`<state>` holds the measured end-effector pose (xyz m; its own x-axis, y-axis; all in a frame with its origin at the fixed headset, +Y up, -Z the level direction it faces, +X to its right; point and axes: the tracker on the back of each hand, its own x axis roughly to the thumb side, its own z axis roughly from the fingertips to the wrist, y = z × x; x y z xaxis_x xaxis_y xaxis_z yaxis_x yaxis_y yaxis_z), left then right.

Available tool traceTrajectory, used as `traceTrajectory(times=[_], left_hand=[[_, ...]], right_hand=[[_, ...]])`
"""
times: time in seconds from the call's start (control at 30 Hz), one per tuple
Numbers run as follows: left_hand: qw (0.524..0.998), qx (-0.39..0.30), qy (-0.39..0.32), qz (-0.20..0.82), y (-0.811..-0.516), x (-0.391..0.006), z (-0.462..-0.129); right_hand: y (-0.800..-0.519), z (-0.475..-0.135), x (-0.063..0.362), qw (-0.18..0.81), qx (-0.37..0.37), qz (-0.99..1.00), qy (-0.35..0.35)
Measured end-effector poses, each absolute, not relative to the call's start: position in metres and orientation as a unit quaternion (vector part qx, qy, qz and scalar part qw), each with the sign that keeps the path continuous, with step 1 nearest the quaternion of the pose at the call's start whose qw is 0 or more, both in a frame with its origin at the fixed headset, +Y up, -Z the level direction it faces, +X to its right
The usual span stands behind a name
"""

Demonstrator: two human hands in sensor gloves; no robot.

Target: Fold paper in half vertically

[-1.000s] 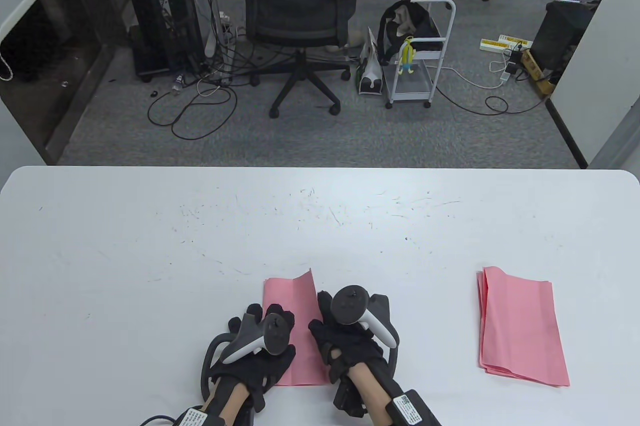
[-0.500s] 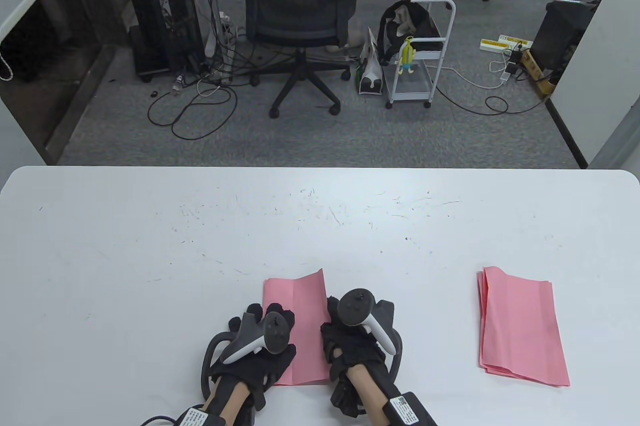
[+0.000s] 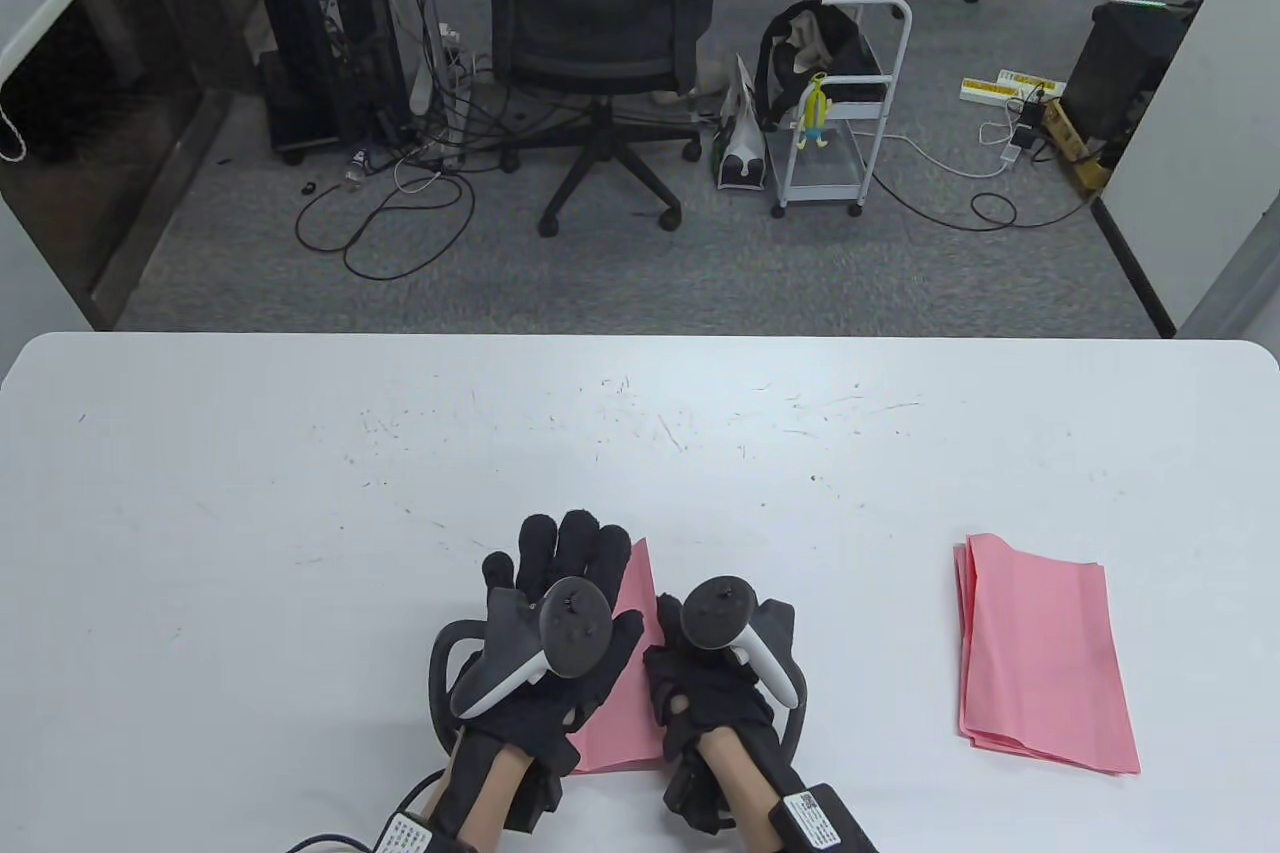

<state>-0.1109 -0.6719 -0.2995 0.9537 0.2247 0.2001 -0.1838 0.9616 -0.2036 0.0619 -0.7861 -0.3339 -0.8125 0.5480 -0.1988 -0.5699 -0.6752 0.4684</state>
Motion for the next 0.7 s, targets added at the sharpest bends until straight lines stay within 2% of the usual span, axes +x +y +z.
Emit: traceTrajectory(times=[0.37,0.5,0.57,0.7], left_hand=[[0.984,-0.082,-0.120,0.107,-0.670,-0.119,-0.300],[0.982,-0.077,-0.125,0.116,-0.667,-0.122,-0.299],[0.982,-0.072,-0.127,0.117,-0.665,-0.123,-0.298],[0.982,-0.070,-0.129,0.120,-0.664,-0.124,-0.297]], right_hand=[[-0.787,-0.334,0.063,0.315,-0.013,0.913,0.260],[-0.787,-0.336,0.074,0.370,-0.023,0.889,0.270],[-0.779,-0.336,0.087,0.394,-0.032,0.884,0.252],[-0.741,-0.332,0.118,0.426,-0.036,0.886,0.177]])
